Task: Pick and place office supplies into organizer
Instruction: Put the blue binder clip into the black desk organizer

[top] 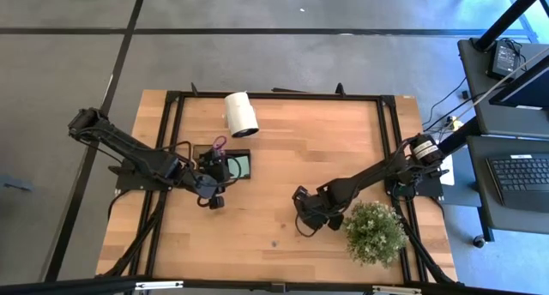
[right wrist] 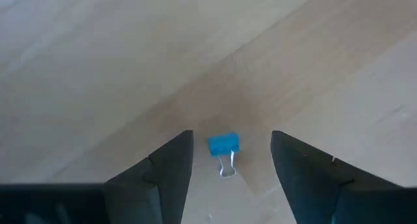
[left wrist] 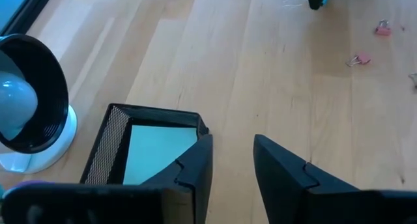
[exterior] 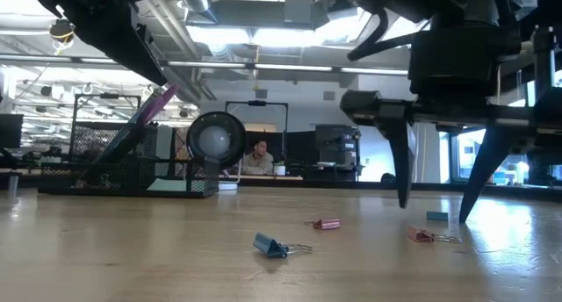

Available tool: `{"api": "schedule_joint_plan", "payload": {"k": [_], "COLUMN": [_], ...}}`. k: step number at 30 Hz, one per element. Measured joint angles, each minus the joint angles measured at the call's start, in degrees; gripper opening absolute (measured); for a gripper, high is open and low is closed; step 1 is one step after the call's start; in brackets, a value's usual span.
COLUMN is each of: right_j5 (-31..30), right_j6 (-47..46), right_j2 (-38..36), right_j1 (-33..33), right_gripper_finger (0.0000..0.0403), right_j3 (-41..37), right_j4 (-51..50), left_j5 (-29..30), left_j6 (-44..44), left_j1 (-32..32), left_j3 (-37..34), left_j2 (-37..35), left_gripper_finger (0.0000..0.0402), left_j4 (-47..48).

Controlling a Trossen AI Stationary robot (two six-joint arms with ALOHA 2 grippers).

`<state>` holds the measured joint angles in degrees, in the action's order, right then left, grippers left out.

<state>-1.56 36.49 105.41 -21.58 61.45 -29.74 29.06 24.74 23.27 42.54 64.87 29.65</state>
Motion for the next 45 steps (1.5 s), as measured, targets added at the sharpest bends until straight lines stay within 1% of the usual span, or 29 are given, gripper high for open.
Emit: {"api": "schedule_joint_plan", "payload": {"k": [13, 16, 22, 25, 29, 34, 40, 45], "right_j5": [0.4, 0.6, 0.9, 1.2, 3.1, 3.8, 4.0, 2.3], "right_j6": [0.0, 0.0, 0.0, 0.0, -0.2, -0.7, -8.7, -17.7], "right_j2": [0.8, 0.8, 0.9, 0.9, 0.9, 0.9, 1.0, 1.2], "right_j1": [0.3, 0.4, 0.3, 0.3, 0.7, 1.5, 2.3, 3.2], "right_gripper_finger": [0.0204, 0.0185, 0.0125, 0.0102, 0.0083, 0.0077, 0.0077, 0.0076], "right_j3": [0.1, 0.1, 0.0, 0.0, 0.0, 0.0, -0.2, -0.3], "right_j4": [-0.6, -0.7, -1.2, -1.3, -1.4, -2.2, -0.2, 7.0], "left_j5": [0.6, 0.9, 0.9, 0.9, 0.9, 0.9, 1.3, -0.3], "left_j6": [0.0, 0.0, 0.0, 0.0, 0.0, 0.0, 0.0, 0.2], "left_j1": [0.0, 0.0, 0.0, 0.0, 0.0, 0.0, 0.0, 0.0], "left_j3": [0.0, 0.0, 0.0, 0.0, 0.0, 0.0, 0.0, 0.0], "left_j2": [0.4, 0.4, 0.4, 0.4, 0.4, 0.4, 0.4, 0.4], "left_gripper_finger": [0.0104, 0.0103, 0.01, 0.01, 0.01, 0.01, 0.01, 0.01], "left_j4": [0.1, 0.1, 0.1, 0.1, 0.1, 0.1, 0.1, 0.1]}}
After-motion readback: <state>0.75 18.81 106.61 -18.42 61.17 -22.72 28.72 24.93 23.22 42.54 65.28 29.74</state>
